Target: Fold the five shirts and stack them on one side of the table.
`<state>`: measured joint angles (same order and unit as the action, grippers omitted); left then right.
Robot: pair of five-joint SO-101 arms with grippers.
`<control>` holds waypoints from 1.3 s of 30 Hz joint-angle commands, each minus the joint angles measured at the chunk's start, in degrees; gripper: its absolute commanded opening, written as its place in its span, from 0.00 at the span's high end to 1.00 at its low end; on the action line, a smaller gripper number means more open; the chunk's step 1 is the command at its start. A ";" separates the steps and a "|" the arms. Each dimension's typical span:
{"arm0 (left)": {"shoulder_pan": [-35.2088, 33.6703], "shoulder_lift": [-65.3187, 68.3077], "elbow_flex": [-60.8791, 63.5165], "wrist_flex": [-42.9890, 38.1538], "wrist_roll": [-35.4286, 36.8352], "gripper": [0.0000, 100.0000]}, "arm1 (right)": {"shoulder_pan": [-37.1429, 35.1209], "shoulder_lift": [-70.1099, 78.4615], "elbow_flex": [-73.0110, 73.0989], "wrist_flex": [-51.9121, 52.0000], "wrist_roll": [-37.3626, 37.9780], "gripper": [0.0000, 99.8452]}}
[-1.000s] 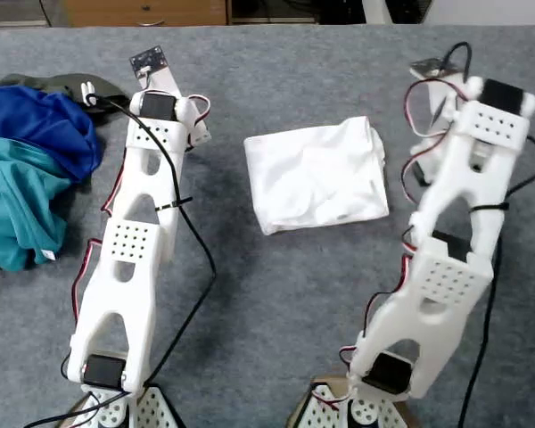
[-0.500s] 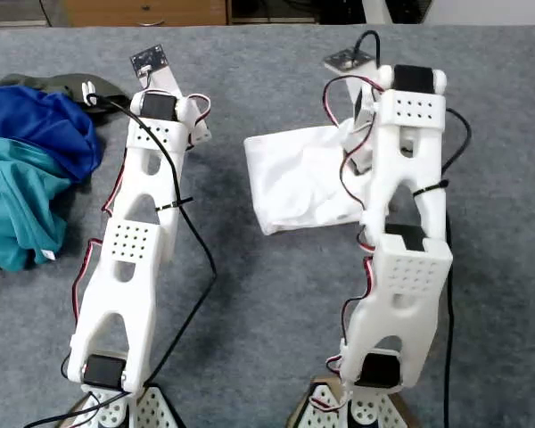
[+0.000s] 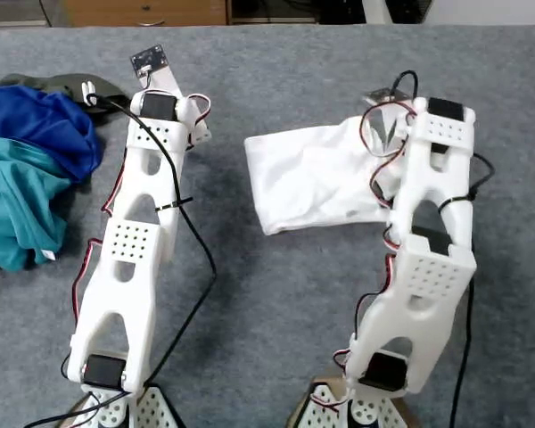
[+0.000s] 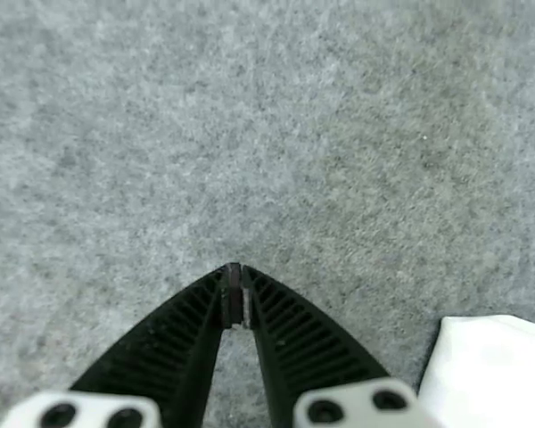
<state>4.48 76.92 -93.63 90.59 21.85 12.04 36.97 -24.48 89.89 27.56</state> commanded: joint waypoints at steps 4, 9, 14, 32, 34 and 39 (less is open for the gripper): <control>0.53 -0.57 -2.20 -0.88 -0.35 0.98 | -2.59 -4.00 -7.43 4.22 1.23 1.00; 0.44 -0.57 -2.20 -0.88 -0.35 0.98 | -7.16 -3.91 -22.29 9.76 -0.70 1.00; 0.35 -0.57 -2.20 -0.88 -0.35 0.98 | -13.49 0.57 -31.25 7.21 -2.37 1.00; 0.26 -0.57 -2.20 -0.88 -0.35 0.98 | -19.21 27.91 -53.67 1.58 -8.35 1.00; 0.26 -0.57 -2.20 -0.88 -0.35 0.98 | -18.95 29.14 -54.73 1.67 -8.35 1.00; 0.26 -0.57 -2.20 -0.88 -0.35 0.98 | -18.77 29.32 -55.08 4.92 -8.09 1.00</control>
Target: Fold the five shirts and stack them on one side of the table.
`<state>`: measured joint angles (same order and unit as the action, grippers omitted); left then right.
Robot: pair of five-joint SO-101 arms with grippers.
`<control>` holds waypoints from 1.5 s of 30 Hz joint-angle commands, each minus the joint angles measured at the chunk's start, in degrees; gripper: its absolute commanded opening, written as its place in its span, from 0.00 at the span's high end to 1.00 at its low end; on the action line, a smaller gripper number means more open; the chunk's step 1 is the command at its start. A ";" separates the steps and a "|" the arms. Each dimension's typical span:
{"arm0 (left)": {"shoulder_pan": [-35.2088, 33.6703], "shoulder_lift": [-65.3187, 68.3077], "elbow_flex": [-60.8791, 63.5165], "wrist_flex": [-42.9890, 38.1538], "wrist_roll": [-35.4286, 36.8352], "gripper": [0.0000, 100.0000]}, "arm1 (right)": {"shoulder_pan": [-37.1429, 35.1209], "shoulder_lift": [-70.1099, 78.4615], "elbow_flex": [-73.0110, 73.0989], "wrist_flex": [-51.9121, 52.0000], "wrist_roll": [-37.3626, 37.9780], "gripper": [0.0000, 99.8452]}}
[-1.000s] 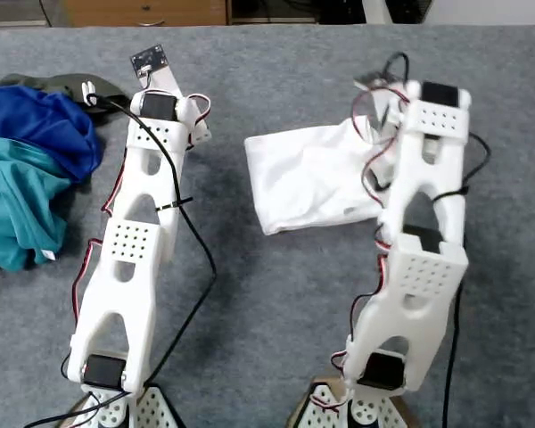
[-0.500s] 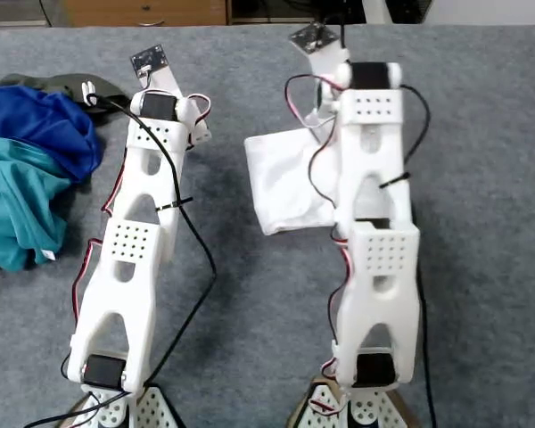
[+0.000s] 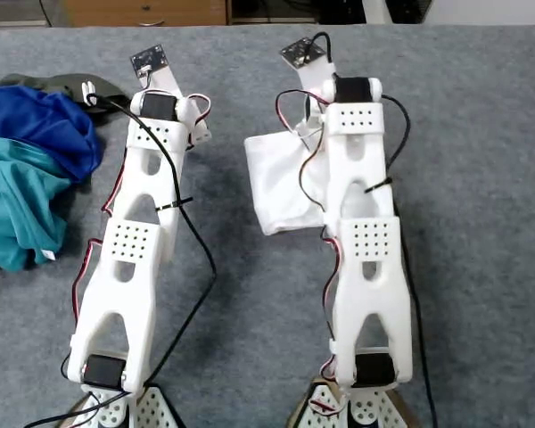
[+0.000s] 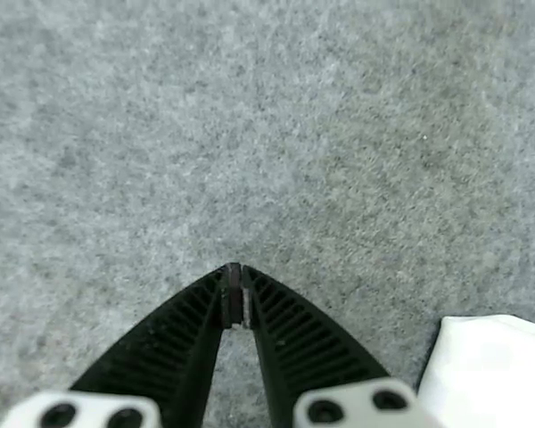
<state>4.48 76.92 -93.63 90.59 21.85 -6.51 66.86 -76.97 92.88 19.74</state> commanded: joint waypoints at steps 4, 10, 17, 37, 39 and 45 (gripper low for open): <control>0.35 -0.57 -2.20 -0.88 -0.35 0.98 | 0.40 -0.66 -2.77 6.24 -0.18 1.00; 0.35 -0.57 -2.20 -0.88 -0.35 0.98 | 2.24 -1.45 -2.95 9.41 1.05 1.00; 0.35 -0.57 -2.20 -0.88 -0.35 0.98 | 5.32 -6.64 0.57 9.49 3.78 1.00; 0.79 -0.57 -2.29 -0.88 -0.35 0.98 | 15.60 -30.55 28.35 8.18 11.78 1.00; 0.70 -0.57 -2.29 -0.88 -0.35 0.98 | 11.65 -30.55 26.77 6.42 10.11 1.00; 0.62 -0.57 -2.29 -0.88 -0.35 0.98 | 4.00 -25.71 25.71 -1.93 9.05 1.00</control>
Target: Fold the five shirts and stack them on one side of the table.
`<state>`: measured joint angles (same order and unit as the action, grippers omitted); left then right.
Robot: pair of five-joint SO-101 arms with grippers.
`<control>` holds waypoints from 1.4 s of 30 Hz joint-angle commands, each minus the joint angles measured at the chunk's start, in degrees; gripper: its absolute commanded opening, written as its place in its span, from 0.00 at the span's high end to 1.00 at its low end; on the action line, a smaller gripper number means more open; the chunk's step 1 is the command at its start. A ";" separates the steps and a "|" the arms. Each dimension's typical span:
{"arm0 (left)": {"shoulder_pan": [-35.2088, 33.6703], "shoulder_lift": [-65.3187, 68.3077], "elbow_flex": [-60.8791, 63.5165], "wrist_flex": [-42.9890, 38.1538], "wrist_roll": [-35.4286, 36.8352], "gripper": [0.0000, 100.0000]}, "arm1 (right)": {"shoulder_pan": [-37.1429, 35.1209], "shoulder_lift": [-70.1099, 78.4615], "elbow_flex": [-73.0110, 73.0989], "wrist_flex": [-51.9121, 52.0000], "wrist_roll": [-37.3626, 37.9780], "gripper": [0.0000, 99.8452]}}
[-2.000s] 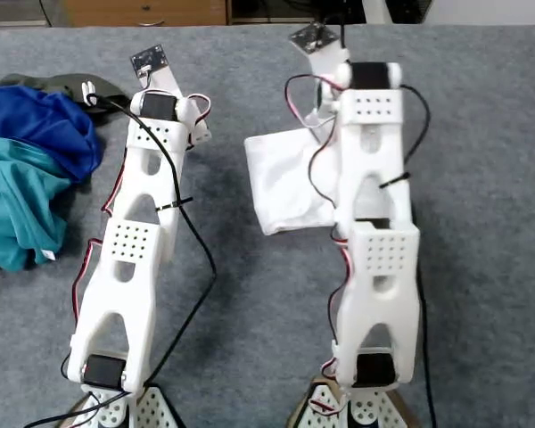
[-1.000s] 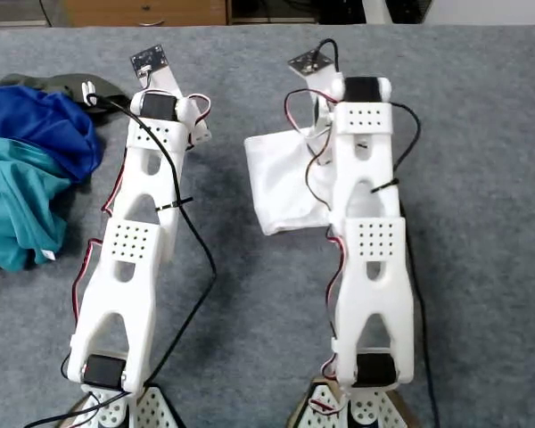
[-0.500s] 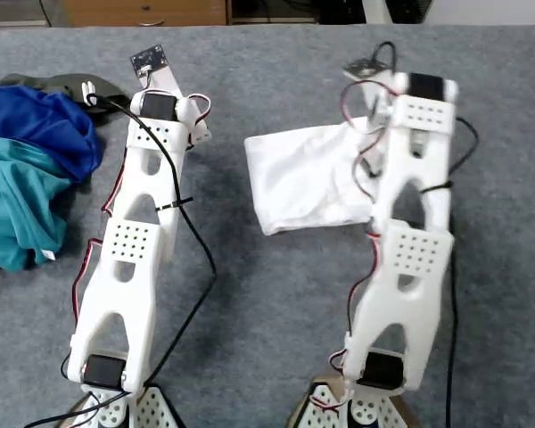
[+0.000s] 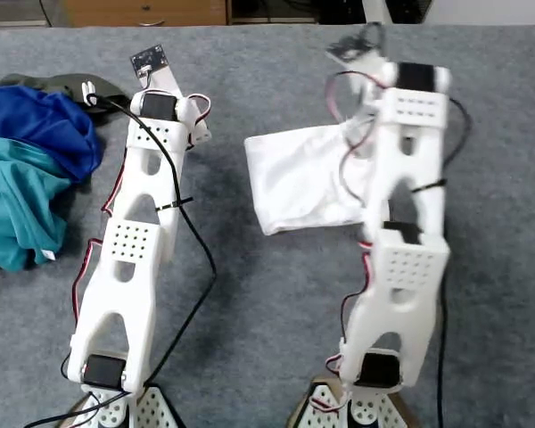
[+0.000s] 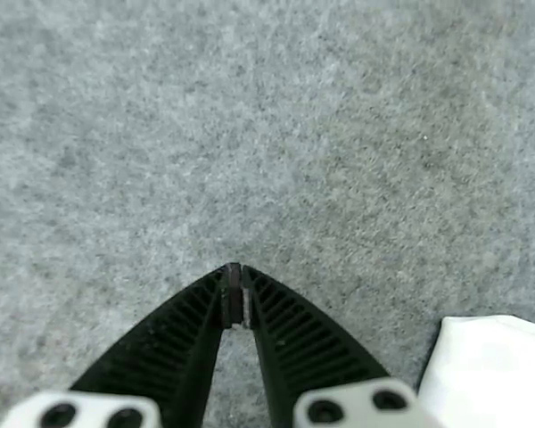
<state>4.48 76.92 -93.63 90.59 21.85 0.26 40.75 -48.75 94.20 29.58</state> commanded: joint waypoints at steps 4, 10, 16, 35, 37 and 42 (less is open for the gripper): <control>0.44 -0.57 -2.29 -0.88 -0.35 0.98 | -2.77 4.97 -2.59 -4.57 -1.58 1.00; 0.70 -0.57 -2.29 -0.97 -0.35 0.98 | -2.15 8.66 -3.03 -4.75 -1.58 1.00; 0.79 -0.57 -2.29 -0.97 -0.35 0.98 | -3.12 8.84 -12.18 -3.78 -2.02 1.00; 0.79 -0.57 -2.29 -0.97 -0.35 0.98 | -3.12 17.19 -20.09 2.02 -5.98 1.00; 0.79 -0.57 -2.29 -1.14 -0.35 0.98 | -2.24 17.19 -20.18 3.16 -5.27 1.00; 0.70 -0.57 -2.29 -1.41 -0.35 0.98 | -0.57 17.27 -20.18 3.25 -5.01 1.00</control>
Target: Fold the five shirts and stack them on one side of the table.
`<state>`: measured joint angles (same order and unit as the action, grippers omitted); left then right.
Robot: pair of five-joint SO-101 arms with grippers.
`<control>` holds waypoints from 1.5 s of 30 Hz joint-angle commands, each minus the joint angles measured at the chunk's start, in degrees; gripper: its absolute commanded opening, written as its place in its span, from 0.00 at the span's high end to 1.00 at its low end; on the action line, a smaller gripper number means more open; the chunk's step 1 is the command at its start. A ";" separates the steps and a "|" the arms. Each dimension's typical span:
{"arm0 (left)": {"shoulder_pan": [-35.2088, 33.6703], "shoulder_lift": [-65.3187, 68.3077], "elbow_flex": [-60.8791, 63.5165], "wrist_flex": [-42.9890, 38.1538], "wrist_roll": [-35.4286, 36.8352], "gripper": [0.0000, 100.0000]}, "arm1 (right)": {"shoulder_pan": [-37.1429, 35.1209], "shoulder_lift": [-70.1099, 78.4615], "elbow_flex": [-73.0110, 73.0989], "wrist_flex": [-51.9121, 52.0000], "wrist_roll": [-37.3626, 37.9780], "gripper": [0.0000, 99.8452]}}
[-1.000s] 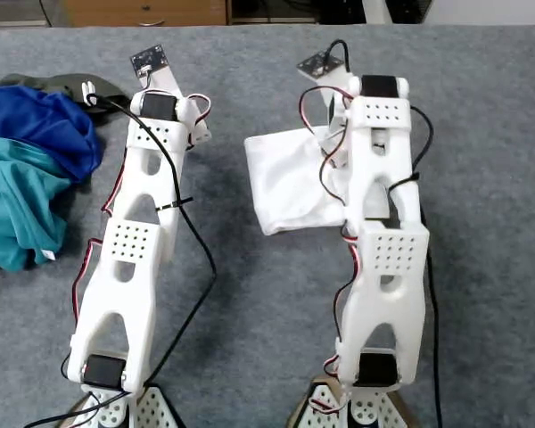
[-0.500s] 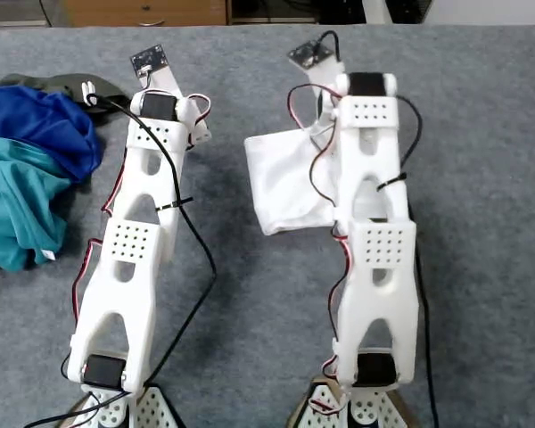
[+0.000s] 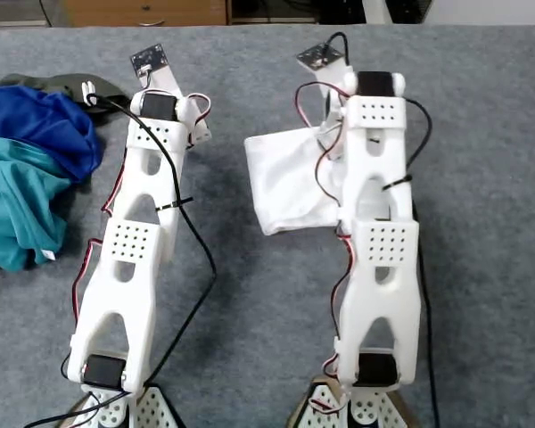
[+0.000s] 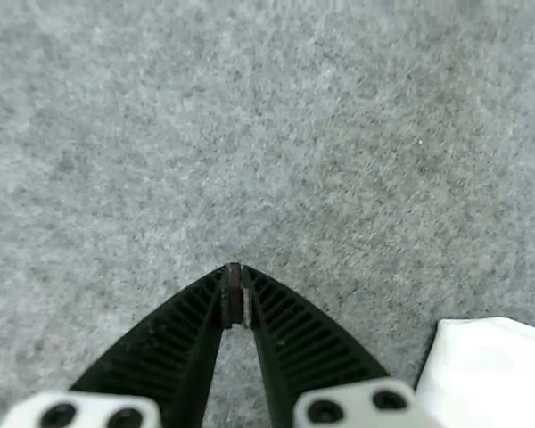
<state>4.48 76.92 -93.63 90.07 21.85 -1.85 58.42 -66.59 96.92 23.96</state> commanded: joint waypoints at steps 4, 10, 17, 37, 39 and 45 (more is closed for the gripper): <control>0.70 -0.57 -2.29 -0.88 -0.35 0.98 | 0.48 -0.40 -2.59 0.26 0.53 1.00; 0.79 -0.57 -2.29 -0.70 -0.35 0.98 | -2.59 -0.48 -5.23 0.18 -0.44 1.00; 0.79 -0.57 -2.29 -0.70 -0.35 0.98 | -2.68 2.95 -6.29 -0.97 -1.05 1.00; 0.79 -0.57 -2.29 -0.88 -0.35 0.98 | 3.30 -1.01 0.75 5.45 0.79 1.00; 0.79 -0.57 -2.29 -0.97 -0.35 0.98 | 4.35 -3.47 3.74 5.45 0.79 1.00; 0.70 -0.57 -2.29 -1.05 -0.35 0.98 | 7.96 -11.56 12.53 5.45 2.29 1.00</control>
<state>4.48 76.92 -93.63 90.07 21.85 4.04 53.93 -57.10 101.05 24.57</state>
